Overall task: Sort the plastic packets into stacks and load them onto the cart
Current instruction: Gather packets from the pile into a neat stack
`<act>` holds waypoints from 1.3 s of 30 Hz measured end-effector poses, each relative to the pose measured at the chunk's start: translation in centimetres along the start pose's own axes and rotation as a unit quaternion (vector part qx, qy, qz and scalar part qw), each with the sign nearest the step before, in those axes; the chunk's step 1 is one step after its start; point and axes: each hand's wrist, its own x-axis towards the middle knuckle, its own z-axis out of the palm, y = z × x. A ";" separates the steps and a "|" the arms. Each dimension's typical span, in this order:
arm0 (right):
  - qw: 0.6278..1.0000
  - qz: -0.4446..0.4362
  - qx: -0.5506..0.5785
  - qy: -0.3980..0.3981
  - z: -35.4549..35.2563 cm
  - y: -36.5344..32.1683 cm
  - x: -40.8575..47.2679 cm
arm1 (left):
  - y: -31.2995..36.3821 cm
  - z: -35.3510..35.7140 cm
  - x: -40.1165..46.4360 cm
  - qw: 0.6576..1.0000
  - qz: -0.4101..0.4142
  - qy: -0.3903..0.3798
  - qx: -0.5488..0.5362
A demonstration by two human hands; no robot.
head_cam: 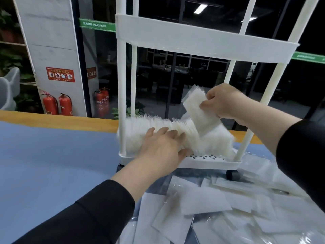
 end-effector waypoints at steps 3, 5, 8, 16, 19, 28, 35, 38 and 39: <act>1.000 -0.014 0.010 -0.005 0.5 -0.6 0.8 | -0.1 0.5 0.0 1.000 0.006 0.029 -0.007; 1.000 -0.022 0.005 -0.008 0.9 -1.2 1.3 | -0.3 0.4 0.1 0.999 0.001 0.040 -0.021; 0.999 -0.031 -0.009 -0.009 1.5 -1.8 1.9 | -0.7 0.2 -0.1 0.998 0.000 0.056 -0.037; 0.994 -0.052 -0.079 -0.051 3.7 -4.1 2.6 | -1.9 -1.3 -0.6 0.996 -0.031 0.079 -0.033; 0.990 -0.042 -0.118 -0.060 5.1 -4.2 2.8 | -1.9 -1.7 -0.6 0.996 -0.027 0.072 -0.040; 0.975 -0.080 -0.207 -0.023 4.2 -3.7 3.2 | -2.1 -0.5 -0.2 0.998 0.050 0.043 0.004; 0.962 -0.088 -0.257 -0.017 3.3 -2.7 3.4 | -0.2 0.1 0.2 0.997 0.064 0.049 0.002; 0.964 -0.078 -0.252 -0.021 2.9 -2.3 3.3 | 1.2 0.1 0.5 0.996 0.048 0.071 0.019; 0.966 -0.073 -0.247 -0.020 2.8 -2.1 3.3 | 1.5 0.1 0.7 0.996 0.042 0.076 0.020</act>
